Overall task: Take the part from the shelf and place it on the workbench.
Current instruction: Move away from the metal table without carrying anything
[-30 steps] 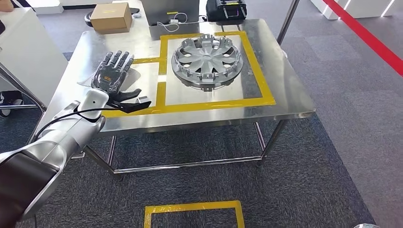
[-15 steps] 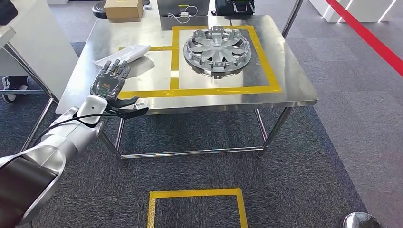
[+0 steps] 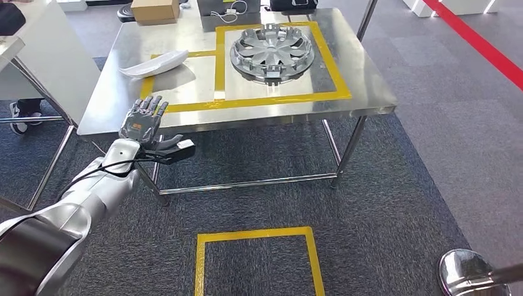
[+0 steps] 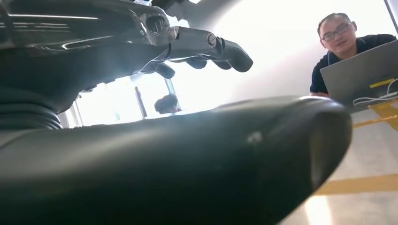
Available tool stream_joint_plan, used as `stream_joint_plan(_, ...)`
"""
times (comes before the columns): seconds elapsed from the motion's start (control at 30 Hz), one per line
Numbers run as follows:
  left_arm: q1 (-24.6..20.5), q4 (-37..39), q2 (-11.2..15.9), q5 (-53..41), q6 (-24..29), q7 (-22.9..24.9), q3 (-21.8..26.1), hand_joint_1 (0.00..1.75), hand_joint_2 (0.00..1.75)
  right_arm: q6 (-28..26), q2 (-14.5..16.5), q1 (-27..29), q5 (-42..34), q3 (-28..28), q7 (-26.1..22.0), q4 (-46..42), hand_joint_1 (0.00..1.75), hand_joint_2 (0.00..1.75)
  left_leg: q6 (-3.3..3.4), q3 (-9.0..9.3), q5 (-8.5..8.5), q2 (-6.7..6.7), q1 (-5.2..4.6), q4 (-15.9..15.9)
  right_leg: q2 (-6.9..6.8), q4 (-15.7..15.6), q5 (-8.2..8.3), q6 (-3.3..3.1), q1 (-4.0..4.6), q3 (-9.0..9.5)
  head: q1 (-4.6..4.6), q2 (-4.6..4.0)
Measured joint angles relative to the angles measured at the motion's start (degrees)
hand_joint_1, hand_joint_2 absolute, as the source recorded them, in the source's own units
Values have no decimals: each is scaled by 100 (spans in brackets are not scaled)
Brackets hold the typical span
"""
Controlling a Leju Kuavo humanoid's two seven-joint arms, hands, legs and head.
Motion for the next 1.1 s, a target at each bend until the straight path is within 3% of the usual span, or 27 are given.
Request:
stream_joint_plan(0.07, 151, -5, -22, 157, 40, -95, 160, 0, 0, -4, 14, 25, -15, -2, -3, 0, 0, 0, -58, -180, -492, -4, 33, 776, 3, 4, 144, -12, -6, -181, -20, 0)
stream_joint_plan(0.1, 250, -8, -35, 238, 64, -142, 237, 0, 0, -6, 15, 40, -23, -4, -3, 0, 0, 0, -77, -214, -553, -4, 49, 1077, 3, 8, 213, -5, -9, -270, -20, 0)
stream_joint_plan(0.13, 356, -13, -48, 337, 83, -195, 317, 0, 0, -8, 16, 54, -33, -7, -3, 0, 0, 0, -89, -171, -477, -4, 64, 1215, 3, 14, 278, 8, -15, -358, -24, 0)
stream_joint_plan(0.17, 466, -26, -63, 476, 97, -271, 405, 0, 0, -11, 17, 65, -47, -11, -3, 0, 0, 0, -95, -29, -315, -3, 78, 1145, 3, 21, 339, 26, -23, -443, -24, 0)
stream_joint_plan(0.23, 696, -80, -104, 860, 154, -475, 657, 0, 0, -18, 20, 81, -80, -28, -3, 0, 0, 0, -98, 557, -95, -4, 95, 447, 3, 44, 442, 80, -30, -580, -27, 0)
stream_joint_plan(0.3, 951, -141, -160, 1169, 272, -623, 944, 0, 0, -24, 27, 97, -109, -45, -7, 0, 0, 0, -74, 1125, -192, -14, 83, -367, 0, 61, 537, 151, -25, -658, -25, 0)
stream_joint_plan(0.33, 1095, -163, -188, 1259, 342, -667, 1070, 0, 0, -31, 31, 107, -126, -54, -13, 0, 0, 0, -50, 1253, -261, -18, 65, -579, -1, 57, 585, 188, -26, -679, -25, 0)
stream_joint_plan(0.37, 1258, -180, -219, 1339, 402, -715, 1185, 0, 0, -38, 34, 124, -145, -65, -26, 0, 0, 0, -10, 1271, -274, -16, 49, -668, 0, 41, 639, 230, -32, -690, -24, 0)
stream_joint_plan(0.43, 1584, -206, -287, 1505, 466, -831, 1402, 0, 0, -54, 38, 171, -175, -90, -53, 0, 0, 0, 104, 1203, -188, 11, 52, -688, 11, 82, 577, 302, -54, -750, -27, 0)
stream_joint_plan(0.47, 1738, -222, -321, 1587, 467, -875, 1503, 0, 0, -57, 38, 199, -180, -100, -63, 0, 0, 0, 164, 1158, -135, 24, 61, -699, 16, 235, 406, 331, -59, -816, -19, 0)
stream_joint_plan(0.57, 2204, -255, -399, 1893, 338, -989, 1800, 0, 0, -60, 35, 241, -174, -123, -76, 0, 0, 0, 241, 1003, -18, 48, 57, -695, 18, 1359, -350, 383, -63, -1144, 2, 0)
stream_joint_plan(0.6, 2372, -257, -421, 2054, 240, -1050, 1917, 0, 0, -60, 32, 246, -173, -134, -81, 0, 0, 0, 241, 956, 12, 62, 49, -693, 18, 1686, -452, 387, -63, -1203, 2, 0)
stream_joint_plan(0.63, 2539, -258, -444, 2225, 143, -1118, 2047, 0, 0, -60, 27, 251, -174, -146, -87, 0, 0, 0, 240, 915, 39, 76, 42, -691, 18, 1825, -435, 379, -62, -1172, 1, 0)
stream_joint_plan(0.67, 2693, -260, -469, 2371, 70, -1173, 2180, 0, 0, -60, 22, 256, -175, -159, -92, 0, 0, 0, 234, 883, 63, 85, 37, -686, 18, 1717, -323, 359, -61, -1025, 1, 0)
stream_joint_plan(0.73, 2931, -267, -525, 2535, -4, -1234, 2419, 0, 0, -61, 11, 262, -176, -177, -99, 0, 0, 0, 214, 843, 95, 86, 29, -673, 21, 941, -77, 284, -49, -457, 0, 0)
stream_joint_plan(0.8, 3054, -275, -569, 2648, -134, -1237, 2593, 0, 0, -64, 3, 253, -180, -184, -108, 0, 0, 0, 169, 810, 128, 71, 19, -654, 23, 207, -20, 230, -25, 14, -3, 0)
stream_joint_plan(0.83, 3102, -278, -590, 2724, -227, -1201, 2674, 0, 0, -65, -1, 247, -185, -186, -116, 0, 0, 0, 138, 793, 148, 65, 18, -648, 23, 48, -46, 215, -12, 105, -3, 0)
stream_joint_plan(0.93, 3365, -251, -643, 2956, -390, -876, 2947, 0, 0, -75, -1, 236, -193, -190, -130, 0, 0, 0, 35, 742, 126, 57, 24, -593, 24, -46, -40, 141, -28, 104, -6, 0)
stream_joint_plan(1.0, 3634, -174, -687, 3093, -393, -524, 3147, 0, 0, -97, 7, 237, -192, -191, -128, 0, 0, 0, -22, 578, -176, 30, 35, -208, 25, -75, 5, 65, -57, 76, -21, 0)
stream_joint_plan(1.07, 3913, -72, -725, 3200, -399, -164, 3333, 0, 0, -113, 10, 246, -182, -192, -116, 0, 0, 0, -56, 265, -610, 9, 47, 540, 25, -63, 43, 25, -47, 19, -33, 0)
stream_joint_plan(1.1, 4057, -23, -738, 3251, -427, 0, 3418, 0, 0, -117, 10, 254, -174, -192, -105, 0, 0, 0, -66, 140, -743, 6, 50, 857, 20, -48, 59, 17, -41, -18, -34, 0)
